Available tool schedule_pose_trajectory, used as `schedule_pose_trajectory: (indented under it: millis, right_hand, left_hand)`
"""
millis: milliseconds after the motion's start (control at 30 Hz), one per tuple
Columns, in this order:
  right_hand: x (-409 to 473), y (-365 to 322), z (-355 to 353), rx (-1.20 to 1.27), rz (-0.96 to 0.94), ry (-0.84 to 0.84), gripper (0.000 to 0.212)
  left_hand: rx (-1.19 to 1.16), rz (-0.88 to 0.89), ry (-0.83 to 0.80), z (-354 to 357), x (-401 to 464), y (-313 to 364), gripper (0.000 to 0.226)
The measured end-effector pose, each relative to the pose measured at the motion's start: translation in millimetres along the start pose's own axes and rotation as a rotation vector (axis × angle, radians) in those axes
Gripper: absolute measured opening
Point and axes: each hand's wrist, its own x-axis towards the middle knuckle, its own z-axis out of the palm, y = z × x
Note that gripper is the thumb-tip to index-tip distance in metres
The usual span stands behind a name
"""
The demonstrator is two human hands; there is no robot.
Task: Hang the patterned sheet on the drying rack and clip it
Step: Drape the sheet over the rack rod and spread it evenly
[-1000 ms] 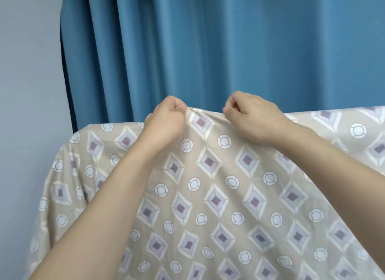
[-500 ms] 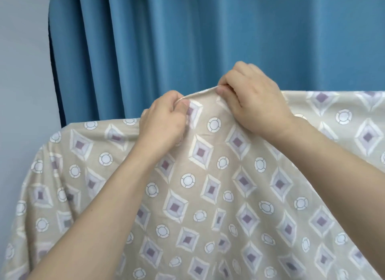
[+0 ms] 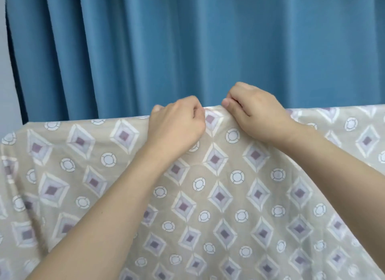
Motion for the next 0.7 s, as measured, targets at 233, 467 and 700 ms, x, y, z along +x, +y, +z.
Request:
schedule_pose_trajectory:
  millis: [233,467,700]
  right_hand:
    - [-14.3,13.8,-17.6,0.087,-0.058,0.196,0.029]
    - [-50.3,64.5,-20.0,-0.107,-0.003,0.254,0.029]
    - [-59.3,61.6,-21.5,-0.108,-0.076,0.292,0.032]
  left_hand:
    - [-0.571,-0.059,0.145,14.8,-9.2,-6.0,0.025]
    - [-0.079,0.131,0.187,19.3,-16.9,5.8,0.013]
    - [-0.011,0.298,0.132,34.9,-4.7,45.9,0.018]
